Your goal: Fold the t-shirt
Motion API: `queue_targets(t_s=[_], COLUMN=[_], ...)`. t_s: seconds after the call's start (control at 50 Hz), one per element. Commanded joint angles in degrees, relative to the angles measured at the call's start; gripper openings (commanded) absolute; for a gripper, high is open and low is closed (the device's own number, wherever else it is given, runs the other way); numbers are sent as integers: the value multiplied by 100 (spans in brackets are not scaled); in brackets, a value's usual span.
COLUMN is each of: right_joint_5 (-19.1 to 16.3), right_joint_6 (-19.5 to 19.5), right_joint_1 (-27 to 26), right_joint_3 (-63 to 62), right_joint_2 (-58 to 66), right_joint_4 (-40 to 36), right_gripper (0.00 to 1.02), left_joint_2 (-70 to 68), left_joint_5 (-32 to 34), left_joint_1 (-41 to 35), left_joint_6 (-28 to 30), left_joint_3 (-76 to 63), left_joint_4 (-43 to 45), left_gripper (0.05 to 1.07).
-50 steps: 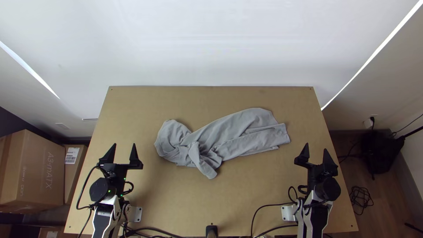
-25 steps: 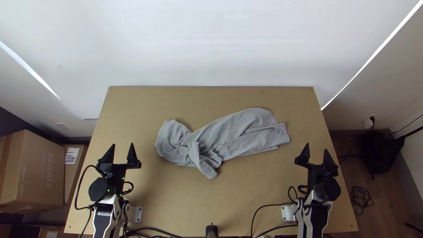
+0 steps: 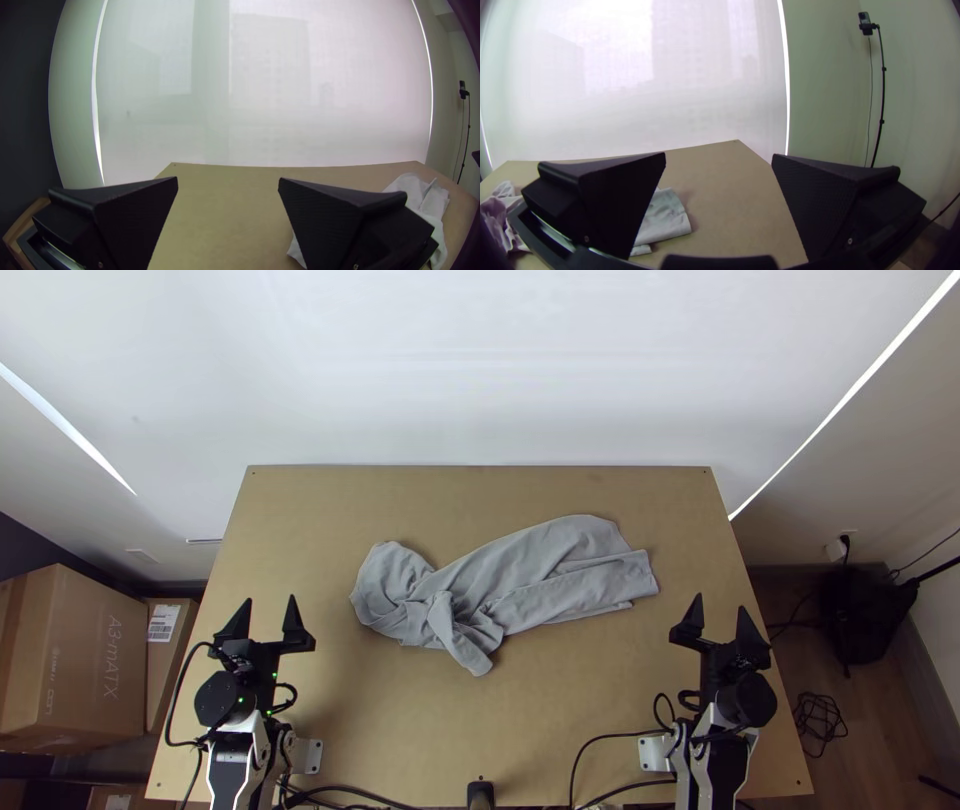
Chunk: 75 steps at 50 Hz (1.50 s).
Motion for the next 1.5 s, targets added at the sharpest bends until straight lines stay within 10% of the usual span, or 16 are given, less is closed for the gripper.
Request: queue_targets(t_s=[0.0, 0.48, 1.1, 1.48], right_joint_5=[32, 32, 32, -12], right_joint_6=[-304, -533, -743, -225], right_joint_1=[324, 1844, 5272, 6344], right_joint_3=[368, 2011, 5597, 7610], right_joint_2=[-14, 2271, 6156, 8599], right_joint_4=[139, 1299, -81, -1478], right_gripper=[98, 98, 98, 98], left_joint_2=[-27, 1669, 2144, 2785], left_joint_5=[-75, -145, -216, 92], left_joint_1=[68, 938, 1896, 1993], left_joint_6=[269, 384, 164, -741], left_joint_3=[494, 2753, 5873, 6778], left_joint_4=[-2, -802, -3958, -5206], left_gripper=[103, 103, 103, 103])
